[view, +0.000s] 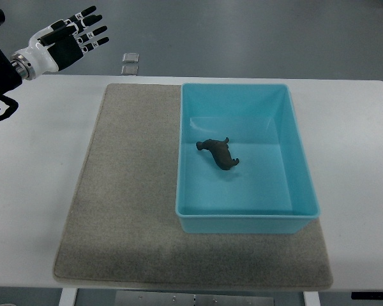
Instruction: Place brown hippo in blue box with left hand
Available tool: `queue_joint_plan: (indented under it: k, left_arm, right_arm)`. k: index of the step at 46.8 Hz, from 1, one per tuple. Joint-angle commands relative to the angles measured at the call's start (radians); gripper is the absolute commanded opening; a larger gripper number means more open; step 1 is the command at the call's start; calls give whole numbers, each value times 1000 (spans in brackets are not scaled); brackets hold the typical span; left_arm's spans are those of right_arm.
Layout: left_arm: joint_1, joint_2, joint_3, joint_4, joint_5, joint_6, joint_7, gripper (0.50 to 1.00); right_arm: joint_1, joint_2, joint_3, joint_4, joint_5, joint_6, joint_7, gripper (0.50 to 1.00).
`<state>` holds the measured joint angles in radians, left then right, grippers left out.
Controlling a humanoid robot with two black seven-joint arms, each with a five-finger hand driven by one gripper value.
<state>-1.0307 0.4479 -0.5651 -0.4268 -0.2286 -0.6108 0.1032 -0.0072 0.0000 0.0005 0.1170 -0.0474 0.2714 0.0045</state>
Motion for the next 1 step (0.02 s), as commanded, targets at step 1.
queue_joint_plan:
  k: [1]
  left_arm:
    - [0, 0, 1, 0, 0, 0, 0, 1000]
  right_arm:
    - [0, 0, -1, 18, 0, -1, -1, 936]
